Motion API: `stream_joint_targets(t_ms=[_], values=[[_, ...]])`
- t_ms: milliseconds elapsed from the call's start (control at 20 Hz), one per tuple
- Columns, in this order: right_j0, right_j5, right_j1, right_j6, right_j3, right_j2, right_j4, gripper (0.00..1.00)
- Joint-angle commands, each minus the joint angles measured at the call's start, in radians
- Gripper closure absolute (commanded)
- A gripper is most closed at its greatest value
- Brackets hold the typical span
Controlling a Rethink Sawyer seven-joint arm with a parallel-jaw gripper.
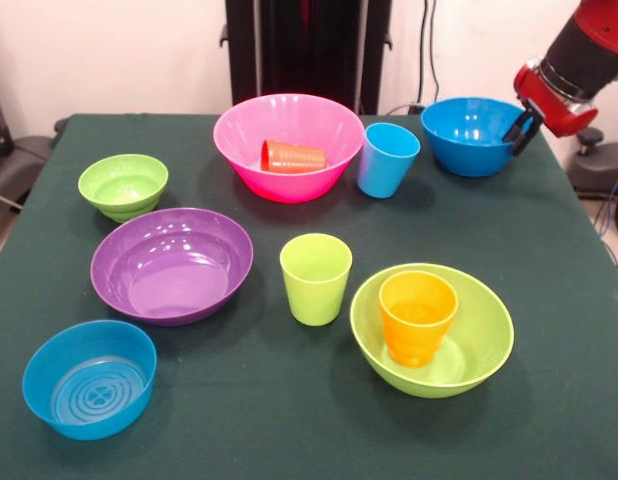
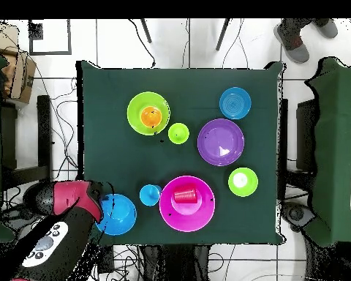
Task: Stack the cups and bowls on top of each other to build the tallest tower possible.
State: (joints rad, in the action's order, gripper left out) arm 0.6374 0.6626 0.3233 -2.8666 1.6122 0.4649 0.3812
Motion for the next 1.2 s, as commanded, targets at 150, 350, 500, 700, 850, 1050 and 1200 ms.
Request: stream_joint_targets(t_ms=[150,350,500,700,850,1050,1200], values=[[-0.121,0.33,0.11,0.119,-0.162,-0.031,-0.148,1.0],[-0.15,0.444,0.117,0.152,-0.266,-0.018,-0.205,1.0],[-0.183,0.546,0.11,0.179,-0.38,-0.016,-0.261,1.0],[-0.24,0.646,0.102,0.192,-0.478,-0.063,-0.293,1.0],[-0.266,0.68,0.094,0.203,-0.525,-0.085,-0.317,1.0],[-0.304,0.725,0.054,0.218,-0.615,-0.105,-0.344,1.0],[-0.319,0.684,0.005,0.216,-0.662,-0.116,-0.363,1.0]])
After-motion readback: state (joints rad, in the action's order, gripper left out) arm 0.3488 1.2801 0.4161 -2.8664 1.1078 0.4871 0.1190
